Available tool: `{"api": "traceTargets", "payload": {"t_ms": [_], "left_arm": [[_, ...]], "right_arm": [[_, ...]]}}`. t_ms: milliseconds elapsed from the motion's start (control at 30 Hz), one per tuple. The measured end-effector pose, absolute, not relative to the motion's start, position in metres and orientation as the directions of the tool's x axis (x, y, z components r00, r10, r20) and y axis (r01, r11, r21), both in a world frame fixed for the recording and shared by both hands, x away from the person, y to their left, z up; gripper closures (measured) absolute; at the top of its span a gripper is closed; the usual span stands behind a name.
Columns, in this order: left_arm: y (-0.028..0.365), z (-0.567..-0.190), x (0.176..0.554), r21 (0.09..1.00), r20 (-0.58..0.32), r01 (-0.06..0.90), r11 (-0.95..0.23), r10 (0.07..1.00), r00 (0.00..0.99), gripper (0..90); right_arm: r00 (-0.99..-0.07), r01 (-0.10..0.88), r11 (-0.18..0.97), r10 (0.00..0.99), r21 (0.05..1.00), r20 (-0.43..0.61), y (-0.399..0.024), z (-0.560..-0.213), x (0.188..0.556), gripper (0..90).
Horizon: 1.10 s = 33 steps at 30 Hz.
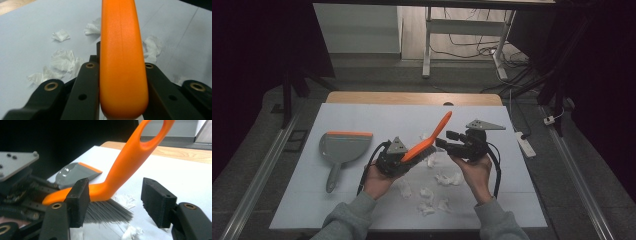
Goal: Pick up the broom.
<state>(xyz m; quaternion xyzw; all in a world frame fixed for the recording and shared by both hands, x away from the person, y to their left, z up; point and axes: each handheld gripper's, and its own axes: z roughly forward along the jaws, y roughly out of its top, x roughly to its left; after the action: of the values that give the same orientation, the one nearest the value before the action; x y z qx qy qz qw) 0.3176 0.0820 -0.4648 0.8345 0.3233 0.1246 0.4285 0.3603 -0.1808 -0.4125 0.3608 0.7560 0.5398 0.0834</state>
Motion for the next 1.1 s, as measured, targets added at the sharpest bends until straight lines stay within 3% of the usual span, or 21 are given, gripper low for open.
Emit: {"api": "traceTargets", "payload": {"t_ms": [567,1100], "left_arm": [[0.099,-0.454,0.315,0.748,-0.061,0.415,-0.518,0.569,0.820,78.6],[0.084,-0.443,0.323,0.626,-0.004,0.353,-0.695,0.449,0.893,78.5]], "right_arm": [[-0.837,0.373,0.411,0.537,0.832,0.110,-0.197,-0.406,0.355,35.9],[-0.883,0.277,0.508,0.470,0.815,0.007,-0.203,-0.395,0.344,32.0]]}}
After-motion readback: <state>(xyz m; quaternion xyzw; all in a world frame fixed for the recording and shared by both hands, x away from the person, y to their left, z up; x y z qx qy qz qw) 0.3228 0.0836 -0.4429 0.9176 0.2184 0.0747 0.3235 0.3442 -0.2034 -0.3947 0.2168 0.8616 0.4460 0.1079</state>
